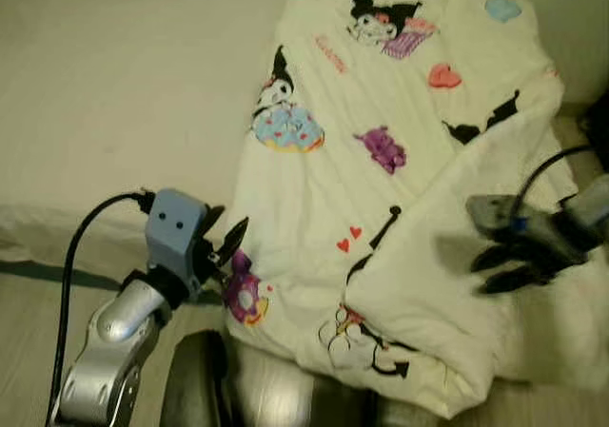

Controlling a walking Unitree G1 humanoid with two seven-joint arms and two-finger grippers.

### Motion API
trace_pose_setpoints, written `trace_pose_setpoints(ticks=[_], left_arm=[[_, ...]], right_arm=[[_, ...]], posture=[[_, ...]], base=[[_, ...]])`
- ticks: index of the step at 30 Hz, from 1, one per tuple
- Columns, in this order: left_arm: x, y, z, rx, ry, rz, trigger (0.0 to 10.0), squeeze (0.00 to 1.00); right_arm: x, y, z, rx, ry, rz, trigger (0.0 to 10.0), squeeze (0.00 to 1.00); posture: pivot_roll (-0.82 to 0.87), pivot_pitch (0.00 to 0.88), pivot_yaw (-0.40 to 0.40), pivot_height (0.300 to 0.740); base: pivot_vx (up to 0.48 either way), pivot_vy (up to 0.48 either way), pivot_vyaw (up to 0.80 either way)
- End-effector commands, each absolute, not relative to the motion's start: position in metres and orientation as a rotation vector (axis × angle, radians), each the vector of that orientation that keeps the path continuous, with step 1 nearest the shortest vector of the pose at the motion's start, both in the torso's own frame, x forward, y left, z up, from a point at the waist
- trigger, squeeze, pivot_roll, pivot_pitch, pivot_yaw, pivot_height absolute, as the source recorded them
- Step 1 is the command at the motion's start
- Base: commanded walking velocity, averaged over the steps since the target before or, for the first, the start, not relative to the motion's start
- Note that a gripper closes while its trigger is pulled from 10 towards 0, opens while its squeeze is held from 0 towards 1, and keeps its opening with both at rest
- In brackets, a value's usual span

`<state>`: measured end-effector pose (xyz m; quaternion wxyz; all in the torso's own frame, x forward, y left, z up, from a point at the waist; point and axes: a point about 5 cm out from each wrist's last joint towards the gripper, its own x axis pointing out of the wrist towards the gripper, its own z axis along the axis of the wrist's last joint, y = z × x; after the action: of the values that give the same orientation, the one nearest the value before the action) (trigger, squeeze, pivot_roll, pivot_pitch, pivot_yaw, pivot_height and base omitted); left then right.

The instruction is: Clean up the room

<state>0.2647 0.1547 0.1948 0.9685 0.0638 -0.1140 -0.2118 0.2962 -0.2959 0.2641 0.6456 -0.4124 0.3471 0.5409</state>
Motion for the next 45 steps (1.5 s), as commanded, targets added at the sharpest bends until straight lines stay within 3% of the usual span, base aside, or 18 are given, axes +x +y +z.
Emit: trace_pose_setpoints(ticks=[1,3,5,8,10,14,17,19,21,25,28,34,37,40,44,45], left_arm=[[0.262,0.152,0.191,0.115,-0.220,-0.447,10.0,0.00],[0.265,0.151,0.190,0.110,-0.216,-0.435,10.0,0.00],[0.267,0.151,0.188,0.114,-0.211,-0.421,10.0,0.00],[0.274,0.155,0.178,0.143,-0.147,-0.344,10.0,0.00],[0.275,0.155,0.175,0.146,-0.130,-0.341,10.0,0.00],[0.274,0.148,0.162,0.123,-0.079,-0.364,10.0,0.00],[0.273,0.134,0.151,0.079,-0.050,-0.406,10.0,0.00],[0.273,0.132,0.149,0.076,-0.046,-0.413,10.0,0.00],[0.273,0.131,0.146,0.073,-0.039,-0.412,10.0,0.00],[0.273,0.132,0.141,0.093,-0.028,-0.411,10.0,0.00],[0.275,0.133,0.140,0.098,-0.025,-0.412,10.0,0.00],[0.278,0.136,0.141,0.115,-0.032,-0.396,10.0,0.00],[0.276,0.140,0.141,0.125,-0.036,-0.386,10.0,0.00],[0.273,0.140,0.140,0.125,-0.035,-0.397,10.0,0.00],[0.269,0.139,0.140,0.095,-0.034,-0.423,10.0,0.00],[0.268,0.140,0.140,0.075,-0.036,-0.414,10.0,0.00]], right_arm=[[0.294,-0.285,0.261,-0.914,0.765,1.307,10.0,0.00],[0.308,-0.267,0.279,-0.870,0.549,1.303,10.0,0.00],[0.319,-0.260,0.283,-0.842,0.457,1.270,10.0,0.00],[0.346,-0.232,0.251,-0.867,0.264,1.095,10.0,0.00],[0.348,-0.227,0.244,-0.860,0.230,1.064,10.0,0.00],[0.352,-0.199,0.235,-0.627,0.063,0.951,10.0,0.00],[0.361,-0.187,0.233,-0.394,-0.082,0.604,10.0,0.00],[0.361,-0.185,0.228,-0.356,-0.089,0.551,10.0,0.00],[0.357,-0.178,0.215,-0.343,-0.061,0.578,10.0,0.00],[0.339,-0.149,0.167,-0.432,0.077,0.829,10.0,0.00],[0.341,-0.148,0.157,-0.457,0.135,0.864,10.0,0.00],[0.354,-0.154,0.149,-0.519,0.234,0.857,10.0,0.00],[0.353,-0.163,0.145,-0.699,0.349,0.972,10.0,0.00],[0.343,-0.176,0.144,-0.756,0.478,1.088,10.0,0.00],[0.326,-0.188,0.154,-0.673,0.584,1.255,10.0,0.00],[0.327,-0.185,0.167,-0.584,0.505,1.269,10.0,0.00]], posture=[[-0.05,0.283,0.019,0.551],[-0.06,0.279,0.022,0.551],[-0.06,0.280,0.024,0.551],[-0.04,0.277,0.015,0.551],[-0.04,0.277,0.015,0.551],[-0.04,0.271,0.003,0.551],[-0.05,0.271,0.013,0.551],[-0.05,0.271,0.013,0.551],[-0.07,0.270,0.037,0.551],[-0.08,0.273,0.055,0.551],[-0.09,0.276,0.057,0.551],[-0.09,0.275,0.047,0.551],[-0.08,0.273,0.024,0.551],[-0.07,0.269,0.014,0.551],[-0.07,0.261,0.009,0.551],[-0.08,0.255,0.006,0.551]], base=[[0.000,0.000,0.00],[0.000,0.000,0.00],[0.000,0.000,0.00],[0.000,0.000,0.00],[0.000,0.000,0.00],[0.000,0.000,0.00],[0.000,0.000,0.00],[0.000,0.000,0.00],[0.000,0.000,0.00],[0.000,0.000,0.00],[0.000,0.000,0.00],[0.000,0.000,0.00],[0.000,0.000,0.00],[0.000,0.000,0.00],[0.000,0.000,0.00],[0.000,0.000,0.00]])
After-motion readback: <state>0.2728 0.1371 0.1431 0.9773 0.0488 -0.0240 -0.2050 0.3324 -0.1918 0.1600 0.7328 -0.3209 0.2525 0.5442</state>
